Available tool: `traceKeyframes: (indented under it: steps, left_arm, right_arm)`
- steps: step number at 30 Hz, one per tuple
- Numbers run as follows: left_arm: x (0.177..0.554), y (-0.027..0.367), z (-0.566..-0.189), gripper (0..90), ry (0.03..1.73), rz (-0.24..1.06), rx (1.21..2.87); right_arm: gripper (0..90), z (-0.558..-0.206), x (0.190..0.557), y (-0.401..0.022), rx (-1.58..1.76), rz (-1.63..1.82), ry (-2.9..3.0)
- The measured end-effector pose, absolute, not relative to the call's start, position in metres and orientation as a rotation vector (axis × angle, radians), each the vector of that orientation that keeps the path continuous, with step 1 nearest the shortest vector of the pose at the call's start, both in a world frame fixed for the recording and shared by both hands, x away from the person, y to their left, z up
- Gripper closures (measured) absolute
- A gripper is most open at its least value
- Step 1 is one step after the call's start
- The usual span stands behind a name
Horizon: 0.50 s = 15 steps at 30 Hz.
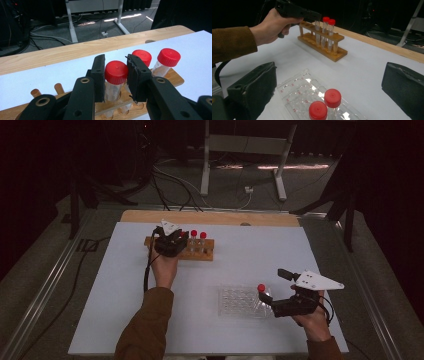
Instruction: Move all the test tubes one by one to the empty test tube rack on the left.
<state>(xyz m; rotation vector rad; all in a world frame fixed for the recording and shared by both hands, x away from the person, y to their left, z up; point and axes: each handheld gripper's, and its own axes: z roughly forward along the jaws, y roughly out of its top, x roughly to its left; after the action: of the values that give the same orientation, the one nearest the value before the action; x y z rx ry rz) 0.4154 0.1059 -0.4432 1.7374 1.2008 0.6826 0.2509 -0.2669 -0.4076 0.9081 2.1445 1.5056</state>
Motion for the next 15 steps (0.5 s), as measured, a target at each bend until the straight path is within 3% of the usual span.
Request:
traceKeyframes:
  steps: [4,15]
  left_arm:
    - [0.416,0.106,-0.444,66.0,1.206,0.669,1.734]
    - [0.408,0.118,-0.436,40.8,1.173,0.587,1.656]
  right_arm:
    - [0.0,-0.407,0.251,-0.267,0.907,1.509,2.143]
    - [0.0,-0.408,0.250,-0.269,0.910,1.516,2.136]
